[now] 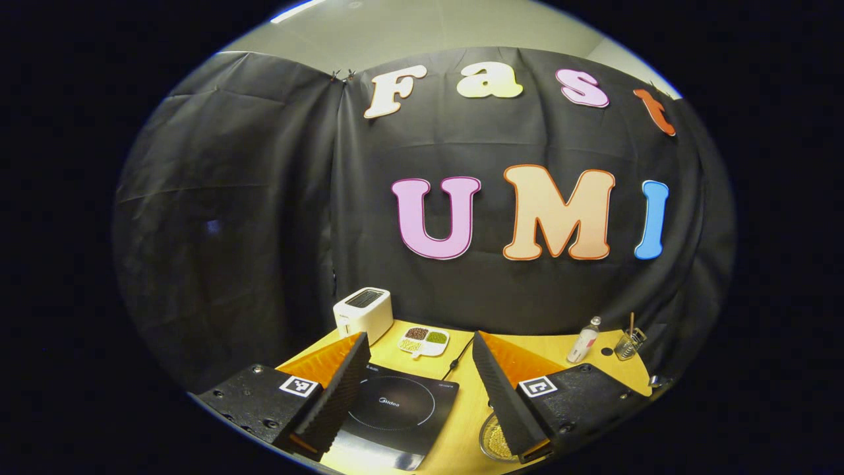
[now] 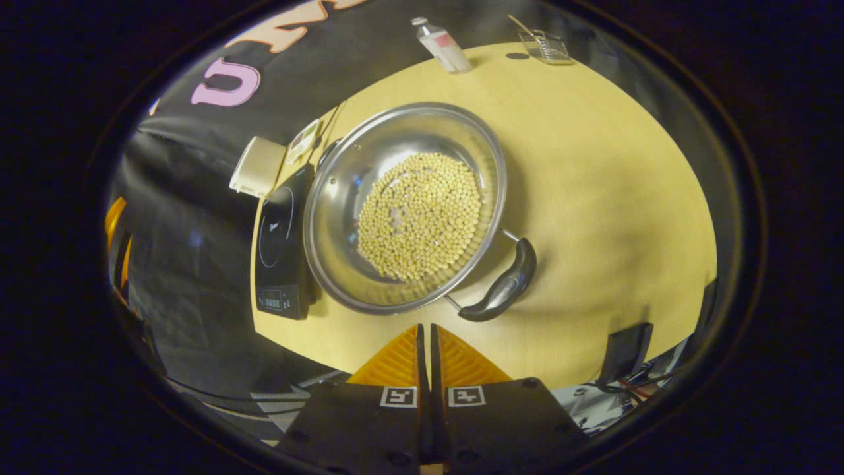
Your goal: First push the handle of the pot to place it horizontally, then grasp the pot with both hands and set it on the induction cooktop.
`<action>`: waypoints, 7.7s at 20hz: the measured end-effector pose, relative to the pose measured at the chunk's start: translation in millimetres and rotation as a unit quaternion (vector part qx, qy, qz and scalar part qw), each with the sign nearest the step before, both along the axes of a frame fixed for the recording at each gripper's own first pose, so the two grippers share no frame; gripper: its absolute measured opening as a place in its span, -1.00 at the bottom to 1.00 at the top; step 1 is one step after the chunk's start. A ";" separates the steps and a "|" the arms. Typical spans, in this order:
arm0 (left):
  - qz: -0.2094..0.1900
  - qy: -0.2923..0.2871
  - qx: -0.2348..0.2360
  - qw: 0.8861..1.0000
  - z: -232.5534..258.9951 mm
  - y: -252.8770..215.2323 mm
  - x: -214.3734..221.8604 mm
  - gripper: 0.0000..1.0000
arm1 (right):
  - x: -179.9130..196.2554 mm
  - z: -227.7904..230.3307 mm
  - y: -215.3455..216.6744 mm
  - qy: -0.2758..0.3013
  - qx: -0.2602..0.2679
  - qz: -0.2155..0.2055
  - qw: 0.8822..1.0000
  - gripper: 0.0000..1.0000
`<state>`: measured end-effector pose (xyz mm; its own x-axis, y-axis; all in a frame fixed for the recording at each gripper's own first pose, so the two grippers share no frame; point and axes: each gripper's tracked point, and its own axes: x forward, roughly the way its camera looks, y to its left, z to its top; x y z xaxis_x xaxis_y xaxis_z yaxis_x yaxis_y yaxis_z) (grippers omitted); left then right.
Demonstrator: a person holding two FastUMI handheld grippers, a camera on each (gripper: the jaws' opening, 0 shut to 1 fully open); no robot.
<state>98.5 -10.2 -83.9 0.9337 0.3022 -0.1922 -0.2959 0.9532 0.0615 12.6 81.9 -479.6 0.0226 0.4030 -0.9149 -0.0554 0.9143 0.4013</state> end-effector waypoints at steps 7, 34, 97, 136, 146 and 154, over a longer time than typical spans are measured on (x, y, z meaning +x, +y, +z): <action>0.031 0.008 -0.007 0.999 -4.4 0.4 -9.1 0.89 | 11.7 -13.6 -7.2 0.016 0.000 0.011 1.000 -1.00; 0.003 0.128 -0.051 0.990 -103.7 -19.8 -38.9 0.91 | 96.7 -21.0 -56.2 -0.072 -0.068 -0.037 0.994 -0.95; -0.118 0.526 -0.185 0.822 -373.6 -82.9 -14.1 0.24 | 158.7 -74.3 -47.7 0.006 -0.040 0.068 0.997 -0.02; -0.237 0.489 -0.140 0.828 -258.4 188.3 -44.8 0.21 | 19.3 26.1 209.1 -0.062 -0.076 -0.027 0.995 0.00; -0.205 0.452 -0.122 0.860 -264.8 235.8 11.2 0.22 | 73.1 1.8 271.6 -0.088 -0.053 -0.020 0.995 0.00; -0.179 0.438 -0.105 0.875 -272.2 253.9 32.2 0.20 | 96.9 -17.7 295.3 -0.094 -0.043 -0.026 0.994 -0.07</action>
